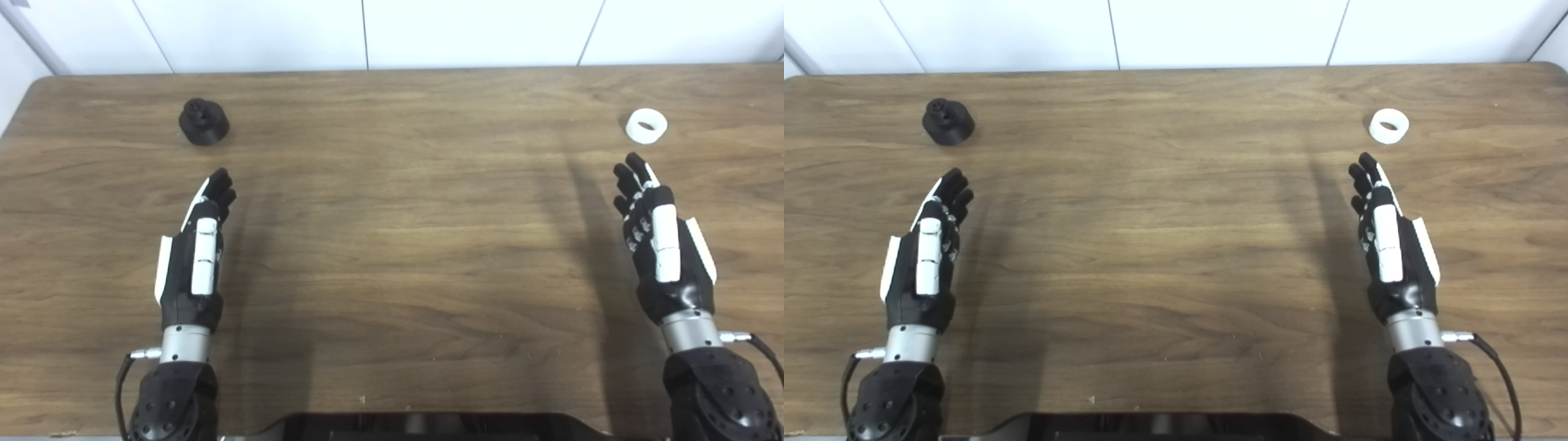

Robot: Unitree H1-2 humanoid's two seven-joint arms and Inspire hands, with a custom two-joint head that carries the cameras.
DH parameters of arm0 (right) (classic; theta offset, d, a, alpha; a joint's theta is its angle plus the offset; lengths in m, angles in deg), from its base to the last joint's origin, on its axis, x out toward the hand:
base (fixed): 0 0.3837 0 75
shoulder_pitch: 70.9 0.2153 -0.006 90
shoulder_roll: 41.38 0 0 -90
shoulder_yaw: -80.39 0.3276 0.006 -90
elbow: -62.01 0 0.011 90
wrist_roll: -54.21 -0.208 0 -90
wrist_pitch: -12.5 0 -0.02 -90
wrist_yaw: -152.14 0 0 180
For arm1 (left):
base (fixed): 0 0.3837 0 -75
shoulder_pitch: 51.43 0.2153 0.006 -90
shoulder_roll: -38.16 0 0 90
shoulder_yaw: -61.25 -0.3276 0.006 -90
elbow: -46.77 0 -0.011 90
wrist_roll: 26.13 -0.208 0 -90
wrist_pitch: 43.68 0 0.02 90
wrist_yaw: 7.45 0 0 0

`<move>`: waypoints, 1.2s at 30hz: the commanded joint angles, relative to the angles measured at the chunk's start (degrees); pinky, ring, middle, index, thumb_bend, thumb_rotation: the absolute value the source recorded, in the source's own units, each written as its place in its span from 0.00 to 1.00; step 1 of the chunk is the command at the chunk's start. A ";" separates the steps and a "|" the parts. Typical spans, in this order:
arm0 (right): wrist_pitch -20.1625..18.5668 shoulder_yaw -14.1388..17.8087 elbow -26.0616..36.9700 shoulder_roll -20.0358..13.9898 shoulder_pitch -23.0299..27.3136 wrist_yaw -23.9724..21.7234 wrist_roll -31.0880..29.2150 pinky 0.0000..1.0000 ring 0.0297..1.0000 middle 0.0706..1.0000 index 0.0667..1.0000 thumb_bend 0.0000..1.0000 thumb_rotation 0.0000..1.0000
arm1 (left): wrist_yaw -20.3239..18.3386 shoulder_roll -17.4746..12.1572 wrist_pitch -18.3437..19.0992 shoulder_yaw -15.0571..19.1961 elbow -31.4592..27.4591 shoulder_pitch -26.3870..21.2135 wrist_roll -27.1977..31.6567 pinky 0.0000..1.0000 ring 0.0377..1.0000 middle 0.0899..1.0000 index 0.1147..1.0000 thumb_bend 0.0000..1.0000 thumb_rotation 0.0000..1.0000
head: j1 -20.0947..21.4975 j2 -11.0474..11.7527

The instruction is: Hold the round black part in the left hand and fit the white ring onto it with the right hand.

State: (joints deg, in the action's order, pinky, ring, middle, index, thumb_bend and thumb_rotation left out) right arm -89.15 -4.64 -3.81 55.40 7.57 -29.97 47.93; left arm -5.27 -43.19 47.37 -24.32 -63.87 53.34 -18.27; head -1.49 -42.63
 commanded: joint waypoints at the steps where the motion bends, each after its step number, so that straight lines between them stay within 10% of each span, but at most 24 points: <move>1: 3.33 0.00 1.00 1.88 -1.17 0.59 0.26 1.00 0.98 0.94 0.94 0.53 1.00 | -0.28 1.13 -3.09 0.27 -0.46 1.61 -0.05 0.99 0.95 0.94 0.92 0.46 0.89 | -0.10 0.60; 21: 9.14 -1.02 -2.97 1.30 -2.84 0.65 0.80 1.00 0.97 0.94 0.95 0.53 1.00 | -1.61 1.03 -8.55 -0.24 3.57 2.84 -0.58 0.99 0.95 0.94 0.92 0.45 0.91 | -1.15 7.09; 36: 10.77 -1.15 -4.40 0.86 -3.06 0.77 1.44 1.00 0.97 0.94 0.94 0.53 1.00 | -1.71 1.08 -9.14 -0.58 3.96 3.13 -0.89 1.00 0.96 0.95 0.94 0.45 0.91 | -2.05 7.68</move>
State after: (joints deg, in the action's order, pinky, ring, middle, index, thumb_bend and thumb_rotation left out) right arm -81.32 -6.05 -8.62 55.11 4.48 -29.41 49.32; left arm -6.97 -43.75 40.61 -24.85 -59.33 55.72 -18.77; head -3.52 -34.89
